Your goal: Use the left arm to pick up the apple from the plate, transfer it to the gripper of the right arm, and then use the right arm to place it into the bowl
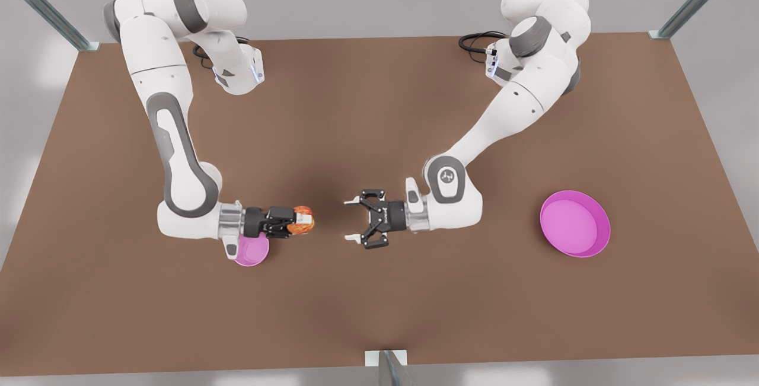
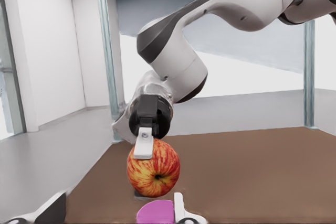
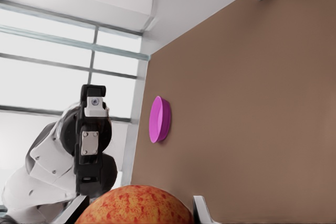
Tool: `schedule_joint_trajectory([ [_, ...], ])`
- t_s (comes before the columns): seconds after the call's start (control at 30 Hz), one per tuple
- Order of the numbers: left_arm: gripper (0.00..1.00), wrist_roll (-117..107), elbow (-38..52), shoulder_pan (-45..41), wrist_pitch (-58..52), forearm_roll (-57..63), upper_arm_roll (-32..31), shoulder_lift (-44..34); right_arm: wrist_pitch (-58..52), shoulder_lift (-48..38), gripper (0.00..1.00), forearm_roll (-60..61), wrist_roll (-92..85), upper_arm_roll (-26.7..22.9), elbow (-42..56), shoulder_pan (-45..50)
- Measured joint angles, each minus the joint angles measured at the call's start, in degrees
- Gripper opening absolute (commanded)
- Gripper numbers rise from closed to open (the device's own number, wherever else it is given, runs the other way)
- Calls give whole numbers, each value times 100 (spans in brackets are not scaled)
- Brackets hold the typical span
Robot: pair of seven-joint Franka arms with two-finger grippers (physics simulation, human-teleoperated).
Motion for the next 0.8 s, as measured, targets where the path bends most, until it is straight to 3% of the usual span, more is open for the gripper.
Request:
schedule_joint_trajectory([
  [0.13,100,-1402,-10,1366,-846,3496,269,-784,-104,73,69,-992,-152,-28,13,-432],
  [0.23,100,-2578,-4,2146,-2195,5864,427,-1826,-37,85,69,-1711,-281,-33,39,-687],
  [0.3,100,-3381,-25,2301,-3090,6836,614,-2636,47,112,69,-2177,-379,-34,44,-788],
  [0.37,100,-4149,-764,1120,-3687,6714,2729,-3869,190,119,70,-2616,-471,-37,69,-836],
  [0.43,100,-4840,-1567,429,-3968,6403,3888,-4861,350,131,70,-2948,-576,-41,81,-892],
  [0.53,100,-5750,-1620,268,-4383,6177,4246,-5068,640,207,70,-3273,-754,-41,84,-912],
  [0.8,100,-7841,-1586,149,-4867,6023,4281,-4843,1244,427,75,-3594,-1259,10,69,-868],
])
